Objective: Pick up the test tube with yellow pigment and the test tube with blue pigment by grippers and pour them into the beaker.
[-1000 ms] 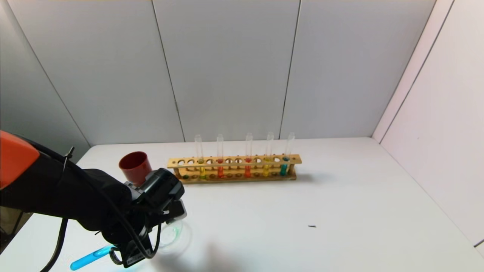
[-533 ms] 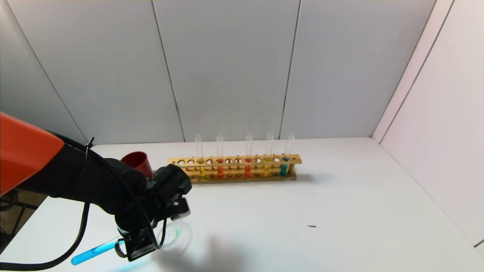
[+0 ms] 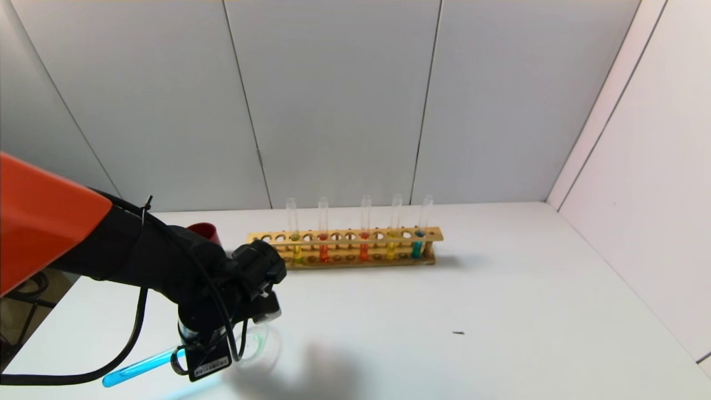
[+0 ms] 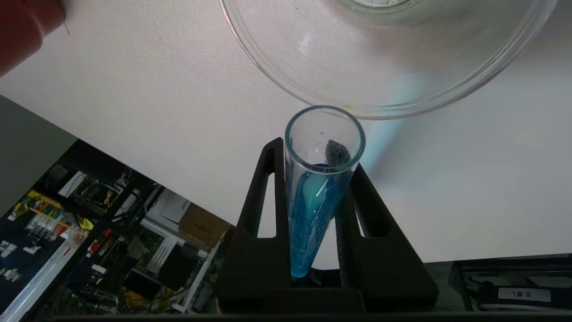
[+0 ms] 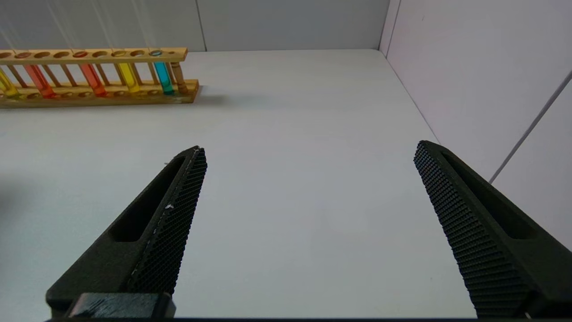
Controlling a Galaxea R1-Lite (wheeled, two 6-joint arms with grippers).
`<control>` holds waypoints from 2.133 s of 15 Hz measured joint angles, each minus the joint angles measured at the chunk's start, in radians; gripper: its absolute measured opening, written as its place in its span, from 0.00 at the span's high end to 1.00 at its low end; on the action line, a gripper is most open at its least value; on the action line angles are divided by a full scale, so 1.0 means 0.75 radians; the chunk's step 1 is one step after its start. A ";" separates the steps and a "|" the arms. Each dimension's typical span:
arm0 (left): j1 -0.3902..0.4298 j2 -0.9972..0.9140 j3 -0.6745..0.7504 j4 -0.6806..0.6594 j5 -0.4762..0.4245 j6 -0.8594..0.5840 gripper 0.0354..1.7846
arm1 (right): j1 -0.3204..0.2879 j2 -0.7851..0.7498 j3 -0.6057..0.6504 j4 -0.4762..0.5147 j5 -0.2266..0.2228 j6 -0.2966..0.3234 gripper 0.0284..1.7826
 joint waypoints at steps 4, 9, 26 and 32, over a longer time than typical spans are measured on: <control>-0.001 0.031 -0.037 0.039 0.015 0.000 0.83 | 0.000 0.000 0.000 0.000 0.001 0.000 0.05; -0.005 0.063 -0.084 0.127 0.037 0.001 0.83 | 0.000 0.000 0.000 0.000 0.000 0.000 0.05; -0.037 0.195 -0.395 0.547 0.107 0.011 0.83 | 0.000 0.000 0.000 0.000 0.001 0.000 0.05; -0.049 0.273 -0.517 0.666 0.112 0.009 0.83 | 0.000 0.000 0.000 0.000 0.000 0.000 0.05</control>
